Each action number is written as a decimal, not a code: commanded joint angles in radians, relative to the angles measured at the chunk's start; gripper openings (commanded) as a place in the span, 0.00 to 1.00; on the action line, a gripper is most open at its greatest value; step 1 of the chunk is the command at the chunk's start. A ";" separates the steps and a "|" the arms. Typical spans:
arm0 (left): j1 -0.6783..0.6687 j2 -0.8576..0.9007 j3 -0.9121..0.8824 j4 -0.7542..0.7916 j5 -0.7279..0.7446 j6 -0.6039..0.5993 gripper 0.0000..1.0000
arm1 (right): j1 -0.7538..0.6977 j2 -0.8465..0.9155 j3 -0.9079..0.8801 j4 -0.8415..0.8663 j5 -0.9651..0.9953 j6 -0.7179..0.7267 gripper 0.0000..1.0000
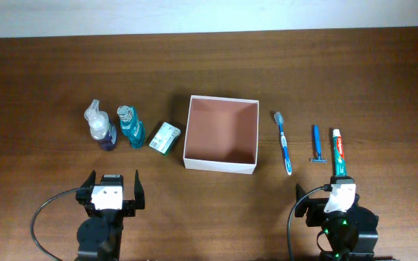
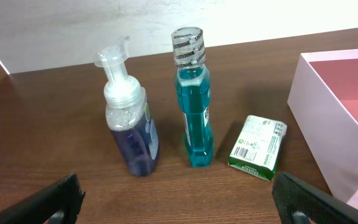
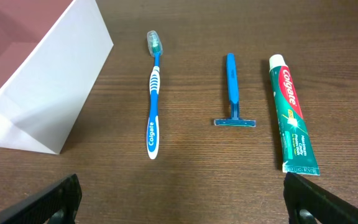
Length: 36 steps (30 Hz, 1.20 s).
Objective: Pack container
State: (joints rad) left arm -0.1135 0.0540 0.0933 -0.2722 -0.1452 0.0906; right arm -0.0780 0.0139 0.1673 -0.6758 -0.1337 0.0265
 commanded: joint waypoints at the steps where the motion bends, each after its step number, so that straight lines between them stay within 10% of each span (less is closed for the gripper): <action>1: 0.005 -0.010 -0.008 0.003 0.010 0.016 1.00 | -0.008 -0.011 -0.005 0.001 -0.013 0.008 0.99; 36: 0.005 -0.005 0.087 0.010 0.147 -0.061 0.99 | -0.008 -0.011 -0.005 0.001 -0.013 0.008 0.99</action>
State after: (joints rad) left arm -0.1135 0.0540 0.1059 -0.2527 -0.0765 0.0635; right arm -0.0780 0.0135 0.1673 -0.6758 -0.1337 0.0269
